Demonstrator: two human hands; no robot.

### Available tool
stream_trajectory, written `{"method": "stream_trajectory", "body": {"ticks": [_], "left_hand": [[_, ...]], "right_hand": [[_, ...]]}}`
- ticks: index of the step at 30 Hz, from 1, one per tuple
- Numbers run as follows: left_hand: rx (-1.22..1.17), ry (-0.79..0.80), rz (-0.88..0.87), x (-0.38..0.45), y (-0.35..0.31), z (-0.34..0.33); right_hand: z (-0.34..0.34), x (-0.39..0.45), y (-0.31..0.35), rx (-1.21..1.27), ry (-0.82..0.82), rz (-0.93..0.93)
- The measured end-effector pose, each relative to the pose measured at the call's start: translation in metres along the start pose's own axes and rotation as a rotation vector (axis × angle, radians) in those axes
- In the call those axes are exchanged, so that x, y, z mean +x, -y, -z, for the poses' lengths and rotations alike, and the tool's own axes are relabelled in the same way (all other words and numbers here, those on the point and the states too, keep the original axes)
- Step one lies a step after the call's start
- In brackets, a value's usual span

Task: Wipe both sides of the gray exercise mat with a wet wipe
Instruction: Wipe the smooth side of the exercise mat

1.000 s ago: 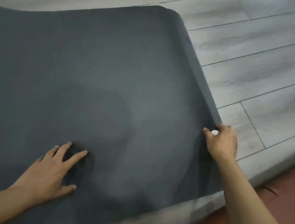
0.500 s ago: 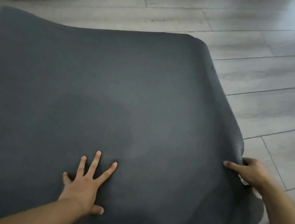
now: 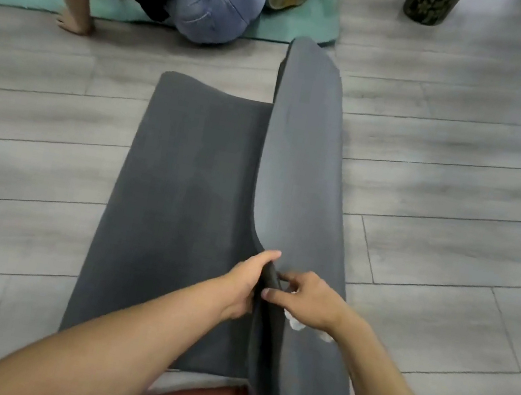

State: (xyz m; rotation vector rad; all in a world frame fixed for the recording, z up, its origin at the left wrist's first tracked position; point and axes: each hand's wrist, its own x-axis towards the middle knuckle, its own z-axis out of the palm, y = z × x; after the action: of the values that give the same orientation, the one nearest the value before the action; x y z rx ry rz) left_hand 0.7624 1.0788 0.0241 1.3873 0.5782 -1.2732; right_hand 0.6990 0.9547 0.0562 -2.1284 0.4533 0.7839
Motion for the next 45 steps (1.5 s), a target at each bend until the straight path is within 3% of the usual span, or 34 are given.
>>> {"method": "stream_trajectory", "body": {"ticks": [2, 4, 7, 9, 10, 13, 16, 21, 26, 30, 32, 33, 35, 37, 39, 41, 43, 45], "left_hand": [[-0.012, -0.106, -0.044, -0.006, 0.001, 0.027], [0.024, -0.173, -0.105, -0.011, 0.001, 0.043], [0.104, -0.232, -0.246, -0.024, -0.007, 0.063], [0.144, -0.271, -0.35, -0.035, -0.019, 0.094], [0.169, -0.288, -0.41, -0.039, -0.025, 0.115], [0.259, -0.44, -0.558, -0.052, -0.039, 0.197], [0.354, -0.636, -0.565, -0.073, -0.044, 0.3], [0.389, -0.903, -0.495, -0.118, -0.03, 0.472], [0.451, -1.103, -0.363, -0.14, -0.005, 0.624], [0.513, -1.278, -0.19, -0.11, 0.033, 0.734], [0.667, -1.388, -0.165, -0.104, 0.045, 0.721], [0.799, -1.371, -0.232, -0.104, 0.052, 0.693], [1.093, -1.069, -0.575, -0.105, 0.07, 0.614], [1.318, -0.657, -0.834, -0.097, 0.109, 0.533], [1.56, -0.394, -0.96, -0.087, 0.149, 0.465], [1.775, -0.236, -0.938, -0.073, 0.184, 0.418], [1.808, -0.29, -0.884, -0.056, 0.2, 0.397], [1.762, -0.428, -0.835, -0.039, 0.204, 0.392]], "right_hand": [[-0.013, -0.01, 0.02, 0.185, 0.089, 0.006], [-0.021, -0.019, 0.028, 0.406, 0.01, -0.002], [-0.019, -0.03, 0.016, 0.553, -0.462, -0.055], [-0.016, -0.041, 0.0, 0.389, -0.761, -0.186], [-0.019, -0.045, -0.009, 0.315, -0.815, -0.274], [-0.054, -0.041, -0.03, 0.163, -0.656, -0.442], [-0.115, -0.02, -0.033, 0.028, -0.414, -0.479], [-0.217, 0.026, 0.025, -0.074, -0.125, -0.31], [-0.286, 0.056, 0.107, -0.095, -0.084, -0.127], [-0.325, 0.063, 0.148, -0.136, -0.041, -0.012], [-0.335, 0.067, 0.158, -0.175, -0.048, -0.007], [-0.339, 0.068, 0.162, -0.171, -0.05, -0.007], [-0.344, 0.064, 0.165, -0.112, -0.096, -0.01], [-0.347, 0.06, 0.159, -0.023, -0.282, -0.07], [-0.347, 0.059, 0.138, 0.03, -0.444, -0.234], [-0.349, 0.057, 0.113, -0.036, -0.353, -0.392], [-0.359, 0.051, 0.098, -0.095, -0.131, -0.375], [-0.369, 0.045, 0.098, -0.061, -0.017, -0.264]]}}
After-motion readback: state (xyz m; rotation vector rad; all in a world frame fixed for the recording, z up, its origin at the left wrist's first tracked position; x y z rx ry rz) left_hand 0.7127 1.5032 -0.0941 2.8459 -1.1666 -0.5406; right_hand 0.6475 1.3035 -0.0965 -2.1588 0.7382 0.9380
